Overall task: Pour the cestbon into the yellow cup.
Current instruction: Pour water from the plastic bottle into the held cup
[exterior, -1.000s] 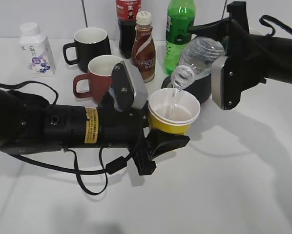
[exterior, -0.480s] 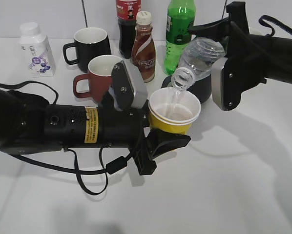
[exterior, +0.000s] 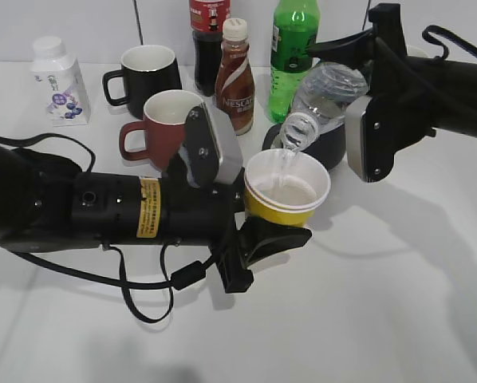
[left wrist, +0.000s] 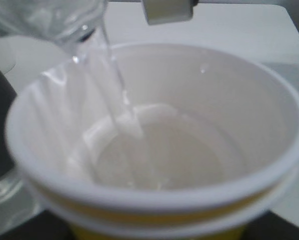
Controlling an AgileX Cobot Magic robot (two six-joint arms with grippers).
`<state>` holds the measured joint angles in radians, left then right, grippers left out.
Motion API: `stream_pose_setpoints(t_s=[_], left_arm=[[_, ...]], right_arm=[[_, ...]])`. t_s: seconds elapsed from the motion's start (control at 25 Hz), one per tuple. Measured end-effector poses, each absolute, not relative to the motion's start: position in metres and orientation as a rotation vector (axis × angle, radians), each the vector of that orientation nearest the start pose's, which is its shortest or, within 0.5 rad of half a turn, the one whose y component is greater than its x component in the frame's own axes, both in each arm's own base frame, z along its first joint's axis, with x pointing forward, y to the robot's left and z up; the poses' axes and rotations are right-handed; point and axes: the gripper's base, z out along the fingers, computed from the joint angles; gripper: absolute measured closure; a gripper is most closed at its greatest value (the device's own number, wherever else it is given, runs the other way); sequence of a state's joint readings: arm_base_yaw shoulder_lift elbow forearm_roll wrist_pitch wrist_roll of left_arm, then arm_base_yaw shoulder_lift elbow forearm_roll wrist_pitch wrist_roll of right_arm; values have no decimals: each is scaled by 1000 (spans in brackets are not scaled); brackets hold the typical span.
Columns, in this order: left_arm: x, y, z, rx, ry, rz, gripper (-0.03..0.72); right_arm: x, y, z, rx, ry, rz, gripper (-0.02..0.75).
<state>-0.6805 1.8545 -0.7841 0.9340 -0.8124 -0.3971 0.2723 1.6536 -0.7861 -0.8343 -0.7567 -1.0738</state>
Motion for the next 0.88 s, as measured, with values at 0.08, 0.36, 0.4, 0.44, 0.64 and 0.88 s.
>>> stream_pose_setpoints(t_s=[0.08,0.36,0.4,0.44,0.64,0.88], left_arm=[[231,-256,156,1324,1503,-830,296],[231,-256,156,1325,1502,-830,297],[231,-256,156,1325,1502,-830,297],[231,-256,156,1325,1502,-830,297],[231,-256,156,1325,1502,-830,297],[231,-256,156,1325,1502,-830,297]], right_arm=[[307,134,224,-1690,602,-597,269],[307,134,224,-1695,595,-604,269],[307,134,224,-1695,594,-605,269],[307,134,224,-1696,594,-606,269],[307,134,223,-1698,592,-609,269],[307,134,223,-1699,591,-609,269]])
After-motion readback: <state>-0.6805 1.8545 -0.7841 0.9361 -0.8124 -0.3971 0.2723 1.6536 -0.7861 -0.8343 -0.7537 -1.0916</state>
